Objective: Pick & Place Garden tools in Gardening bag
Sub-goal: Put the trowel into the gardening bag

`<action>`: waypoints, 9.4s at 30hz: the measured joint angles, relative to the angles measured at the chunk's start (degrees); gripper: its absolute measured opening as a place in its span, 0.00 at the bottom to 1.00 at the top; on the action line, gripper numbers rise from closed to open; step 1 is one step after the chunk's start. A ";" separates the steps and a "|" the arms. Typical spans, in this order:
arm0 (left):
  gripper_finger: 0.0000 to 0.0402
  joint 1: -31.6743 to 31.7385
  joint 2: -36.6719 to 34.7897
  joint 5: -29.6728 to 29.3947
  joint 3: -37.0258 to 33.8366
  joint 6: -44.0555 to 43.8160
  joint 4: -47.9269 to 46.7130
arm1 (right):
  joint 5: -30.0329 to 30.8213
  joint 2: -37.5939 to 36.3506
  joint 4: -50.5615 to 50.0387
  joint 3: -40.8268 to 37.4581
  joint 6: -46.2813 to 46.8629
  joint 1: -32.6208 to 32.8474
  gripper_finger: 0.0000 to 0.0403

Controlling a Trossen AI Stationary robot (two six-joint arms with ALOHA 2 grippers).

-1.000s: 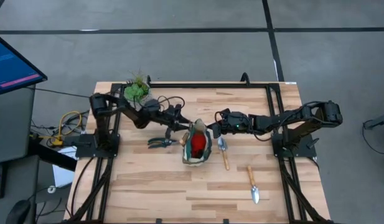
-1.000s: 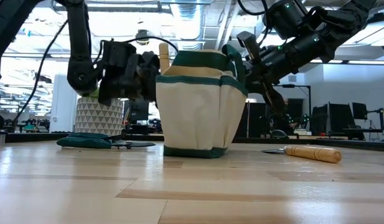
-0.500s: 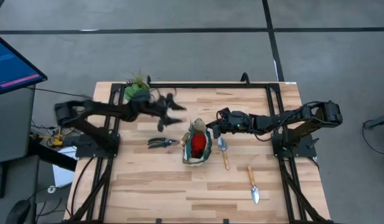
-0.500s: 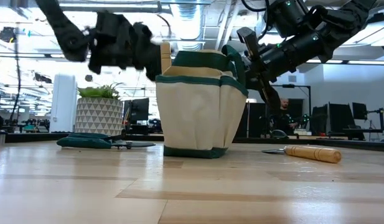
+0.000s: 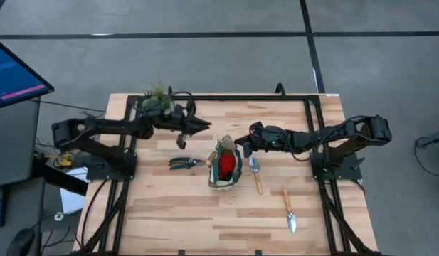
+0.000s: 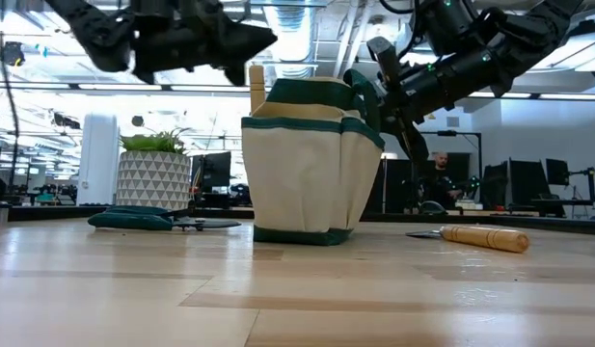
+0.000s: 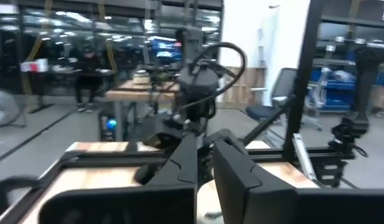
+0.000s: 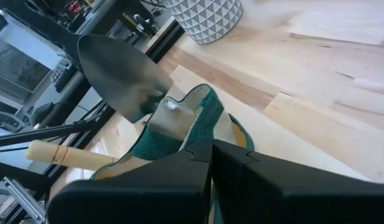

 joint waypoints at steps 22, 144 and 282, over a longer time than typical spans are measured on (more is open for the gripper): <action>0.00 -3.85 14.44 -0.05 4.97 2.27 -2.91 | -1.99 -0.02 -0.17 0.00 -2.08 0.70 0.00; 0.33 2.28 -27.11 -15.65 4.97 -10.46 -31.65 | 15.88 -12.25 8.11 -4.32 -34.66 14.89 0.12; 0.33 7.15 -27.11 -11.85 4.97 -10.24 -33.02 | -20.46 15.49 -73.83 16.52 48.22 31.87 0.14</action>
